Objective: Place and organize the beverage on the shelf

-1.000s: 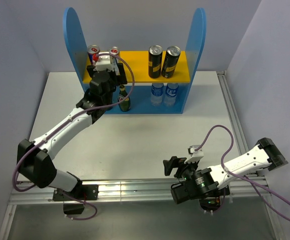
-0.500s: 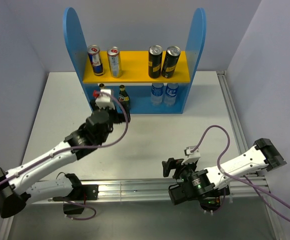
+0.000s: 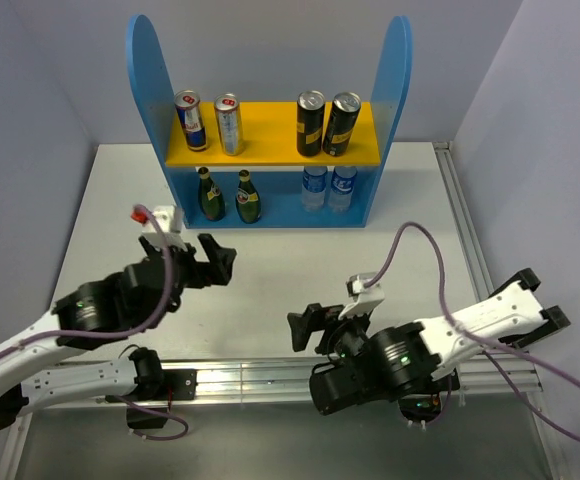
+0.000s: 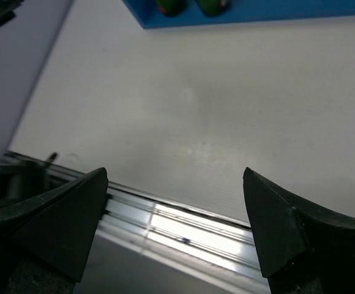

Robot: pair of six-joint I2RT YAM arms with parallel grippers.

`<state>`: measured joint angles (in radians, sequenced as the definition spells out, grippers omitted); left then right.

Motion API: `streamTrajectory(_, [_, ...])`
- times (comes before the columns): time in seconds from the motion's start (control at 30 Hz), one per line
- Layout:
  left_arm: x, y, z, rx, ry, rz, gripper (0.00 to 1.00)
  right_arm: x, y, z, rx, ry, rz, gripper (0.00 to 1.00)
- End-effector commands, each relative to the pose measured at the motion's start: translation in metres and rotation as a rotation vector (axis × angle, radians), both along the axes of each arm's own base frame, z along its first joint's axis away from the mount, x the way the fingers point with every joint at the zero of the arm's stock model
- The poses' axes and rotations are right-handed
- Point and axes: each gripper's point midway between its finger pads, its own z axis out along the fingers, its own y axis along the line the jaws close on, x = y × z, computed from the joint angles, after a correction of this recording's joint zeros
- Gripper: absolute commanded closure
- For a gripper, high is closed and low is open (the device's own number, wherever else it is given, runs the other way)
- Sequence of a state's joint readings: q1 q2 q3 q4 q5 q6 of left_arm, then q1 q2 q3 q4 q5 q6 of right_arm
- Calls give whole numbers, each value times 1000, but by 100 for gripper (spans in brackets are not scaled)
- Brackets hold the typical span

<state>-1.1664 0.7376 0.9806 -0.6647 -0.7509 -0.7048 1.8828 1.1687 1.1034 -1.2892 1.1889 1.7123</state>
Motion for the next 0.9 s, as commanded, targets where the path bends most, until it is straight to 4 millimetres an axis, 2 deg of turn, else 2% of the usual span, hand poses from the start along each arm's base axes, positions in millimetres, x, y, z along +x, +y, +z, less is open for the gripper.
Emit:
streamTrajectory(0.0, [-5,27,43,-17,8,73,1,16,-22,75,-88,-155,53,3])
streamTrajectory(0.03, [-4,28,49,-6,5,68,1,17,-23,101,-25,-144,56,4])
streamTrajectory(0.07, [-5,30,65,-29,-14,60,1,18,-26,113,-11,-147,62,5])
streamTrajectory(0.13, [-7,34,77,-19,-34,50,1,22,-36,141,17,-159,76,2])
streamTrajectory(0.17, [-8,38,91,-48,-49,49,1,24,-40,149,25,-164,78,1])
streamTrajectory(0.3, [-14,50,113,-95,-83,30,1,30,-59,173,62,-162,94,0])
streamTrajectory(0.53, [-19,59,112,-99,-88,19,1,36,-84,177,118,-133,109,0])
streamTrajectory(0.87, [-17,57,107,-84,-85,27,1,38,-91,167,110,-126,115,0])
